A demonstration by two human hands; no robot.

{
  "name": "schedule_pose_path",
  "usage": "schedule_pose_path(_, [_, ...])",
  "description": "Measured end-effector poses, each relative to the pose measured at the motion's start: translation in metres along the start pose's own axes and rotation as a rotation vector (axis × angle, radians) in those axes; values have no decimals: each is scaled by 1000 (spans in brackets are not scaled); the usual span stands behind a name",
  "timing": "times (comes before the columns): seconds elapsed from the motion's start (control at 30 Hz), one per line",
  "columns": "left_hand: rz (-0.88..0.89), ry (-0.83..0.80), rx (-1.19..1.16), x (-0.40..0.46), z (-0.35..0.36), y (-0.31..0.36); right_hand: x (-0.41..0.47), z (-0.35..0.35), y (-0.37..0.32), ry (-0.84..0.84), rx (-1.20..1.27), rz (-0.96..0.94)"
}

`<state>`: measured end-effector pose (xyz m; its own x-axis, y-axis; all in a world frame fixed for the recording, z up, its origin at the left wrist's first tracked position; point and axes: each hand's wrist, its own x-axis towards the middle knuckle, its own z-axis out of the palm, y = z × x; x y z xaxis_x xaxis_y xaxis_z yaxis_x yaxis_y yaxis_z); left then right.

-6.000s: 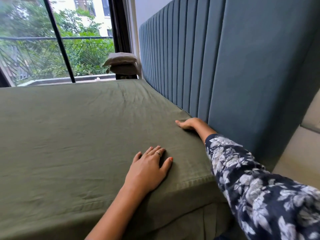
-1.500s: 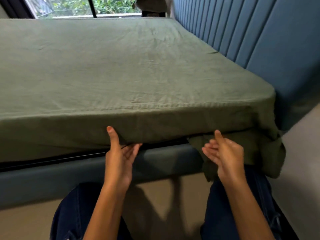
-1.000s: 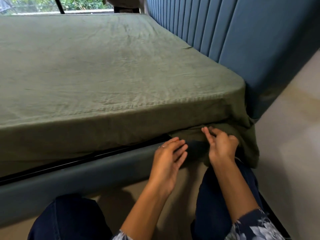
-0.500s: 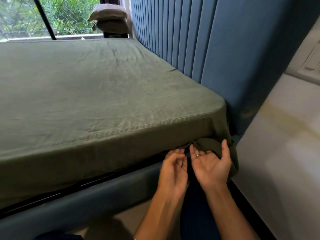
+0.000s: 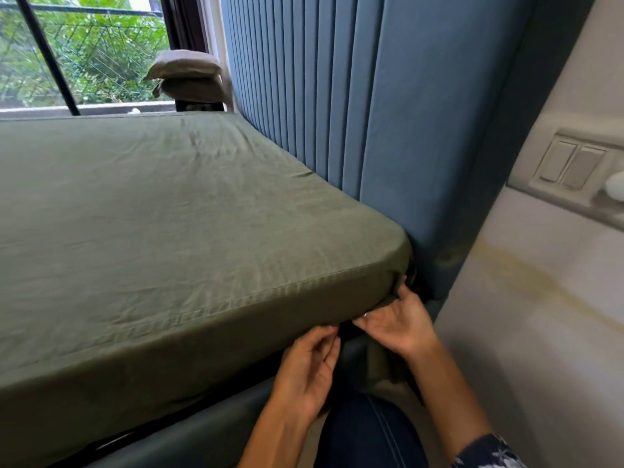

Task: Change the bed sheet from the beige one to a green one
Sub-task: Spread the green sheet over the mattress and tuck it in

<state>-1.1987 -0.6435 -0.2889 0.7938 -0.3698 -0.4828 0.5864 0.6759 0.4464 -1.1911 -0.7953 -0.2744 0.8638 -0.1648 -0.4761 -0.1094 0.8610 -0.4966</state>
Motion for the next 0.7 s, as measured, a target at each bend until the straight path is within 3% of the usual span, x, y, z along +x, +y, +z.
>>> schedule_pose_path(0.1, [-55, -12, -49, 0, 7, -1, -2, -5, -25, 112, -334, 74])
schedule_pose_path(0.2, [-99, -39, -133, -1, 14, -2, -8, -9, -42, 275, -666, -4])
schedule_pose_path(0.37, [-260, -13, 368, -4, 6, 2, -28, -75, -27, 594, -1204, -480])
schedule_pose_path(0.5, [-160, 26, 233, -5, 15, -12, -27, -112, 15, 406, -1142, -457])
schedule_pose_path(0.6, [-106, 73, 108, -4, 19, -21, -17, -102, 24, 285, -996, -640])
schedule_pose_path(0.7, [-86, 54, 27, -4, 24, -26, -7, -88, 18, 398, -998, -794])
